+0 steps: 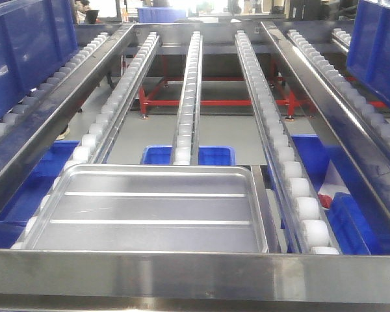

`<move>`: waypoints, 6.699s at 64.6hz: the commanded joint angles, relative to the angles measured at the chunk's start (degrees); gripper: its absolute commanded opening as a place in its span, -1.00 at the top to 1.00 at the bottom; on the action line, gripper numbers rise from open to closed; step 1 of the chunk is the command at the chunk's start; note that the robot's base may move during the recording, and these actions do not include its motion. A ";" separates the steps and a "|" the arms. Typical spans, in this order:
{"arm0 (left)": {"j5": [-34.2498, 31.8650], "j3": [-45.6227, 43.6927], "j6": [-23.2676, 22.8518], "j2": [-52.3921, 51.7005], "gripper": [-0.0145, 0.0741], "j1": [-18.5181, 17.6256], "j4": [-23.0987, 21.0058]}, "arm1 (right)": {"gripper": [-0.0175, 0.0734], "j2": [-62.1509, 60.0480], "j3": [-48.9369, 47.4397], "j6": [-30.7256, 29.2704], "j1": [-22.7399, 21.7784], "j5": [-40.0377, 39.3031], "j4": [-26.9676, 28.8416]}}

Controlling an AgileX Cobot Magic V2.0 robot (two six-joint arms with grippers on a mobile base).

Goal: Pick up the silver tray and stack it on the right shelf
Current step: 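Move both grippers above the silver tray on the shelf, then lower both grippers onto the tray's side rims and close them, then lift the silver tray with both grippers off the shelf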

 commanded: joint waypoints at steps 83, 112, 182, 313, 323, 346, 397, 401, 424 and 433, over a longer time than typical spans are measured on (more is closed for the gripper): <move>18.48 -41.16 -0.10 31.09 0.90 -0.11 4.15 | 0.48 19.45 -28.82 -0.23 1.29 8.03 0.15; 24.06 -43.35 0.40 45.31 0.88 -0.11 -1.29 | -0.36 35.96 -35.99 -0.23 14.19 10.73 0.15; 46.35 -57.86 -14.45 69.69 -0.12 -16.42 0.90 | -0.34 79.06 -58.45 31.33 38.92 36.57 -6.44; 38.04 -61.51 -33.19 98.14 -0.12 -23.40 15.78 | -0.22 99.96 -65.06 41.26 39.54 32.44 -13.90; 37.83 -61.51 -33.19 98.14 0.05 -23.40 16.11 | 0.11 99.96 -65.06 41.26 39.54 32.08 -14.30; 37.83 -61.51 -33.19 98.14 0.89 -23.40 17.65 | 0.49 99.96 -65.06 41.26 39.54 32.31 -14.30; 43.22 -65.34 -33.19 90.32 0.88 -23.40 17.73 | 0.48 91.03 -65.24 41.26 39.54 36.00 -15.96; 44.04 -65.36 -33.19 89.25 0.88 -23.40 17.73 | 0.48 89.94 -65.24 41.26 39.54 36.63 -15.96; 48.73 -71.09 -33.59 85.12 0.88 -29.33 18.43 | 0.48 83.42 -65.24 41.26 39.54 41.52 -16.48; 48.87 -72.84 -37.80 85.12 0.88 -32.27 18.58 | 0.48 80.71 -65.24 41.26 39.54 44.67 -16.76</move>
